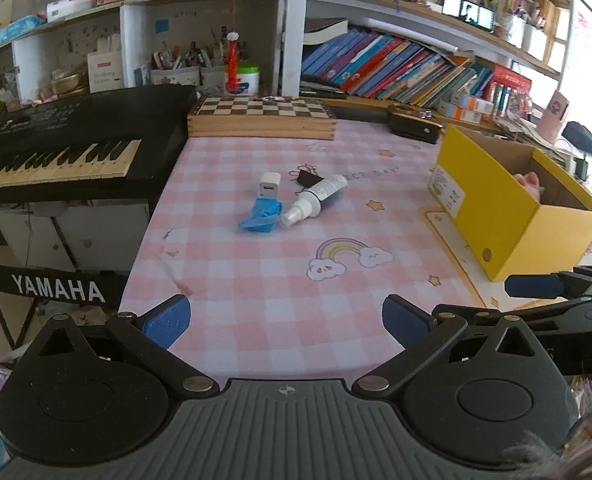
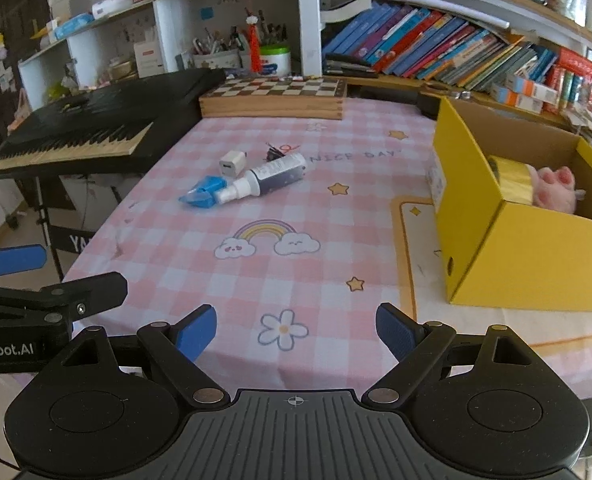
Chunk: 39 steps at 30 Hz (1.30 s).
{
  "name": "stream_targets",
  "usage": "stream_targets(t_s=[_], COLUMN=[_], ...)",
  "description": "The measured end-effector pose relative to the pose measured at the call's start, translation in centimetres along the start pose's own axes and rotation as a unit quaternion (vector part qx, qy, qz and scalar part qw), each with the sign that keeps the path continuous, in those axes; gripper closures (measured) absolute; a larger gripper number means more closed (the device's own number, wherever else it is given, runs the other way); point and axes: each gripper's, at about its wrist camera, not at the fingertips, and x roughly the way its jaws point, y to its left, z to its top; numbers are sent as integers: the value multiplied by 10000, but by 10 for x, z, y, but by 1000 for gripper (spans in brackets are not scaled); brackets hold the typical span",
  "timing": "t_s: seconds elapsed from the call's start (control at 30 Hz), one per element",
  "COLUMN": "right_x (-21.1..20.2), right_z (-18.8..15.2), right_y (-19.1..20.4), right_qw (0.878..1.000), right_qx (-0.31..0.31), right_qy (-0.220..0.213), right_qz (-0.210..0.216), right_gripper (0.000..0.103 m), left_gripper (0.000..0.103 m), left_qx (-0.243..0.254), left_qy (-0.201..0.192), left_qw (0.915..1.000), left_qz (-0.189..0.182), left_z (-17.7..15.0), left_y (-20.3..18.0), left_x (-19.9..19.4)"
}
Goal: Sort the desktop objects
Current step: 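Move both tools toward the blue cloth and white spray bottle, then grasp the blue cloth with the left gripper while the right grasps the white spray bottle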
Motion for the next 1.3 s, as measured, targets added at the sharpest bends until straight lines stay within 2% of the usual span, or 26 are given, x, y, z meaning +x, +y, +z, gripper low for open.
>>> stream_targets(t_s=[0.7,0.97,1.1,1.2,1.3], right_x=[67,92,102,112,124], right_z=[64,85,94,102,109], right_y=[-39,-40,-40,-41,-41], right_qw=[9997,9986,9985,9983,9979], right_qx=[-87,-243,-274,-231,-182], right_qy=[9,49,-29,18,79], right_qz=[212,457,479,542,624], right_gripper=[14,14,14,14,14], left_gripper=[0,0,0,3,7], left_qx=[-262,-368,-322,-171,-244], left_qy=[293,291,335,319,286], left_qw=[9981,9962,9962,9955,9945], left_qz=[478,739,741,876,978], left_z=[49,61,65,68,73], left_y=[-5,0,2,1,6], left_x=[77,94,107,120,131])
